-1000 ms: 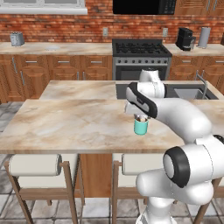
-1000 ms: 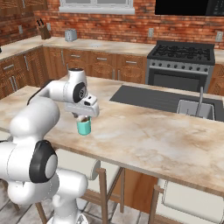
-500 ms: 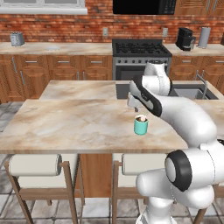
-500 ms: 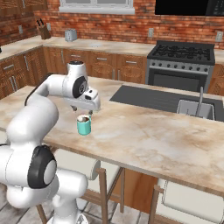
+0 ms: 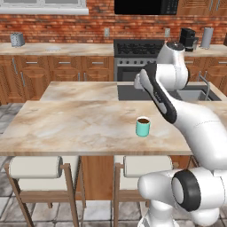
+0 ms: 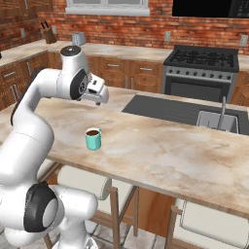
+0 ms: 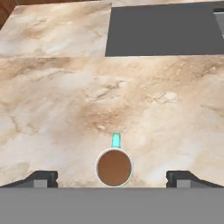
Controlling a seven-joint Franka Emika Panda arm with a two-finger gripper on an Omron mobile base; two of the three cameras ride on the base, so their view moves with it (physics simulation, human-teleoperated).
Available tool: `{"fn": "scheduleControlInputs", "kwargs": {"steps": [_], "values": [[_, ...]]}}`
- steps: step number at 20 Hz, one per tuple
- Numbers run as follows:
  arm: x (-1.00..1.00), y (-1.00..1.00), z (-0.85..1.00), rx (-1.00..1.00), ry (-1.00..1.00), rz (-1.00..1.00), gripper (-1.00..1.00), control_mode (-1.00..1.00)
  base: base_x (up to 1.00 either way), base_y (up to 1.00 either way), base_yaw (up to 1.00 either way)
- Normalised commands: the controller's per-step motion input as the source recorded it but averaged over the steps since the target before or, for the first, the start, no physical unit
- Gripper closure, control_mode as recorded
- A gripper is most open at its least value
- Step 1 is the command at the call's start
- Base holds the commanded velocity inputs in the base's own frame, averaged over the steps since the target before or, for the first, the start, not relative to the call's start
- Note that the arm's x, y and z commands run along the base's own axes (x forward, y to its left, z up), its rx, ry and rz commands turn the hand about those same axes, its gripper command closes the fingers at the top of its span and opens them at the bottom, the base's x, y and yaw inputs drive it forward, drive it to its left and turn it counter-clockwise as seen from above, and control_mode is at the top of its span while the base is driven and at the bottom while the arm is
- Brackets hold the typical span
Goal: Pick up the marshmallow and place it in the cup of hot chocolate on the dining counter.
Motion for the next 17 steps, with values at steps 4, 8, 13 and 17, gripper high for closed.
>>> {"fn": "scheduleControlInputs", "kwargs": {"steps": [4,8,13,17], "values": [[-0.4,0.0,0.6,0.0,-0.29,0.04,-1.0,-1.0,0.0,0.0,0.0],[-0.4,0.0,0.52,0.0,-0.25,0.03,-1.0,-1.0,0.0,0.0,0.0],[-0.68,0.01,0.16,-0.01,-0.22,0.07,-1.0,-1.0,0.0,0.0,0.0],[-0.9,0.0,0.2,-0.01,-0.12,0.09,-1.0,-1.0,0.0,0.0,0.0]]}}
